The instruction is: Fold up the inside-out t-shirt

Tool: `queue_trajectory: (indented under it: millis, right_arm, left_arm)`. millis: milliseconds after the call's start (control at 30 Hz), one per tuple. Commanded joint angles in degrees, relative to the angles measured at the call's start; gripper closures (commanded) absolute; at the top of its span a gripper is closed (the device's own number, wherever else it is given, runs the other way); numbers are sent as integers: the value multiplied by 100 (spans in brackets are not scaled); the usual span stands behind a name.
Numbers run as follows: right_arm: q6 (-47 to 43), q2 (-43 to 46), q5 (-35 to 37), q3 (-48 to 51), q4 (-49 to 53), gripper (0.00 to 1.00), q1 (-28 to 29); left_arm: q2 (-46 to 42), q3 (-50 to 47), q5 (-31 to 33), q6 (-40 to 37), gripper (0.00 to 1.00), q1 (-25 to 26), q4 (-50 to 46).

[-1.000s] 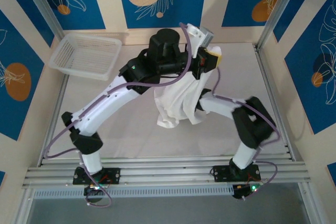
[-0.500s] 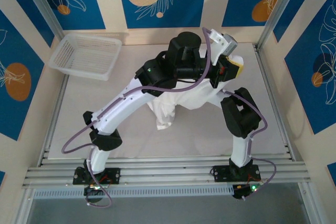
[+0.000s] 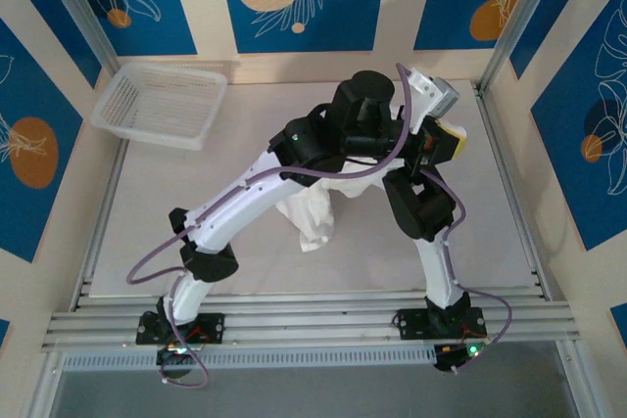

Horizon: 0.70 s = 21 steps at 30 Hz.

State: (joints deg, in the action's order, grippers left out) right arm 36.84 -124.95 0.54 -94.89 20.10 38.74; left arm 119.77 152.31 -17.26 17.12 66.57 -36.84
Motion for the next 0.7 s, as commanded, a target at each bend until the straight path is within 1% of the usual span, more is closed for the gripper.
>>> queue_trajectory:
  millis: [0, 67, 200, 267, 333, 367, 400, 467, 500, 567, 633, 667]
  right_arm:
    - [-125, -763, 206, -346, 970, 15, 497]
    - [-214, -1123, 444, -695, 1487, 16, 642]
    - [-879, -1599, 1244, -1355, 2436, 16, 874]
    - [-1105, -1797, 1490, -1630, 2858, 17, 943]
    - [-1358, -1883, 1518, -1732, 3031, 28, 981]
    - [-1401, -1878, 1474, -1716, 3046, 36, 971]
    - [-1445, -1846, 1373, -1671, 3036, 50, 948]
    - [-1430, -1665, 1049, -1396, 2855, 82, 862]
    - [-1417, -1480, 815, -1140, 2627, 91, 805]
    - [-1425, -924, 461, -464, 2043, 100, 717]
    - [-1515, -232, 204, 276, 1490, 100, 687]
    - [-1566, 187, 137, 731, 1186, 100, 703]
  left_arm:
    - [-238, 318, -419, -321, 100, 498, 652]
    - [-285, 317, -300, -443, 100, 520, 460]
    - [-391, 317, -121, -723, 100, 549, 174]
    - [-483, 317, 91, -959, 100, 553, -44]
    - [-590, 287, 422, -1217, 100, 551, -293]
    - [-669, 238, 655, -1343, 100, 554, -415]
    - [-767, 131, 901, -1445, 100, 551, -493]
    - [-1015, -207, 1419, -1598, 100, 520, -535]
    - [-1178, -473, 1691, -1645, 100, 471, -500]
    - [-1496, -976, 2175, -1694, 100, 275, -444]
    - [-1774, -1414, 2592, -1624, 100, -153, -468]
    - [-1885, -1563, 2745, -1497, 100, -460, -565]
